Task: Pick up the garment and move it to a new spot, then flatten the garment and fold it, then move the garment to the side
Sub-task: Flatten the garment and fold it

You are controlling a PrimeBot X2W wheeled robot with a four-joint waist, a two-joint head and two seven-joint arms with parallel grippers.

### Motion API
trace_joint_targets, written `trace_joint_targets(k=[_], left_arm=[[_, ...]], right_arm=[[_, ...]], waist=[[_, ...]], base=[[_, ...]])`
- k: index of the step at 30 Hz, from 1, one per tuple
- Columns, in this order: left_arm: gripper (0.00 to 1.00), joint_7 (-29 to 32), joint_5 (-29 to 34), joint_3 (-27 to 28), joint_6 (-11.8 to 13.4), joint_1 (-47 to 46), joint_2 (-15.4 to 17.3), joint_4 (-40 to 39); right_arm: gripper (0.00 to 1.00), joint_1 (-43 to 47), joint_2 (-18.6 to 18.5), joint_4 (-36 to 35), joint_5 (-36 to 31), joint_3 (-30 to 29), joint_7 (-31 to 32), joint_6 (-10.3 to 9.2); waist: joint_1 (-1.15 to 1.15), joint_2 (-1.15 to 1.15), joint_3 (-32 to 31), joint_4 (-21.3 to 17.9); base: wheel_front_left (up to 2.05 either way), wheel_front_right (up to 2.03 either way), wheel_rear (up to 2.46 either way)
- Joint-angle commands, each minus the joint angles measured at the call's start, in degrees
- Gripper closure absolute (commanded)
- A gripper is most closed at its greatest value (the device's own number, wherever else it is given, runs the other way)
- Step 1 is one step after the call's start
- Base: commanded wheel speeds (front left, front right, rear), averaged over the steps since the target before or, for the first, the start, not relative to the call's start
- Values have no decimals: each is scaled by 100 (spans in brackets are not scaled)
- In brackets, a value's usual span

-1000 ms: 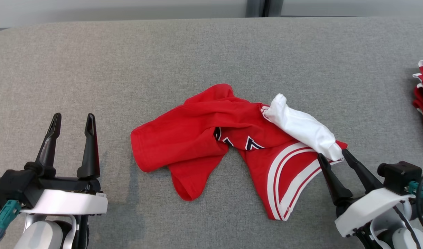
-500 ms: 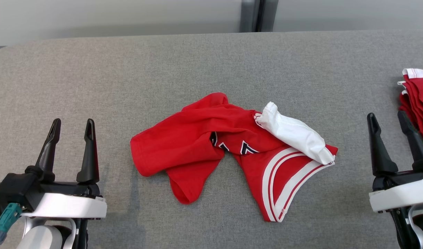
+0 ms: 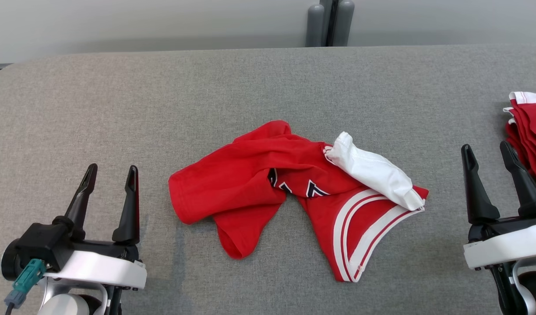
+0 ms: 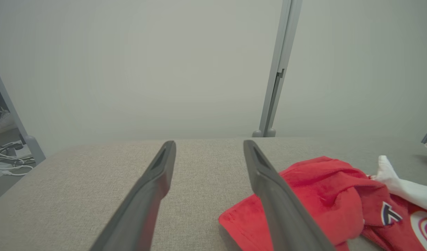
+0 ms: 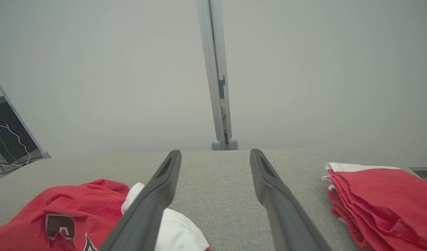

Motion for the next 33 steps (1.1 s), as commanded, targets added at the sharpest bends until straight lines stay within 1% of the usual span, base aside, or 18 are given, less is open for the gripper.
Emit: trace_joint_targets(k=[1,6,9,12,14,16,19,21,23,27,31,33], left_arm=[[0,2,-23,3,-22,43,31,5],[0,75,-49,-1,-22,-31,68,11],[0,232,-99,-18,-129,-289,141,20],[0,627,-231,-130,-309,-545,201,184],[0,979,-431,-219,-486,-766,210,366],[0,1302,-643,-310,-674,-927,184,594],[0,1627,-949,-407,-942,-1137,103,1000],[0,1770,-1053,-433,-1064,-1278,114,1292],[0,1870,-1265,-443,-1206,-1370,12,1540],[0,2012,-1465,-475,-1402,-1496,-57,1983],[0,2152,-1505,-582,-1556,-1589,-44,2218],[0,2186,-1566,-620,-1621,-1617,-88,2270]], right_arm=[[0,4,-5,-10,22,-26,-34,4],[0,-15,-21,-29,19,-21,-33,4],[0,-32,-12,-56,19,-42,-9,4],[0,-85,-6,-68,-3,-18,19,4],[0,-133,2,-73,-20,20,42,4],[0,-153,8,-60,-33,52,53,4],[0,-224,29,-43,-40,94,40,4],[0,-246,33,-17,-37,108,27,4],[0,-251,37,16,-21,117,19,4],[0,-285,42,66,-20,128,7,4],[0,-301,51,93,3,142,11,4],[0,-307,50,103,11,140,9,4]], waist=[[0,0,4,2],[0,0,45,8],[0,0,122,35],[0,0,219,29],[0,0,299,-1],[0,0,384,-46],[0,0,520,-99],[0,0,591,-127],[0,0,646,-144],[0,0,711,-171],[0,0,743,-183],[0,0,756,-179]], base=[[0,0,0],[0,0,0],[0,0,0],[0,0,0],[0,0,0],[0,0,0],[0,0,0],[0,0,0],[0,0,0],[0,0,0],[0,0,0],[0,0,0]])
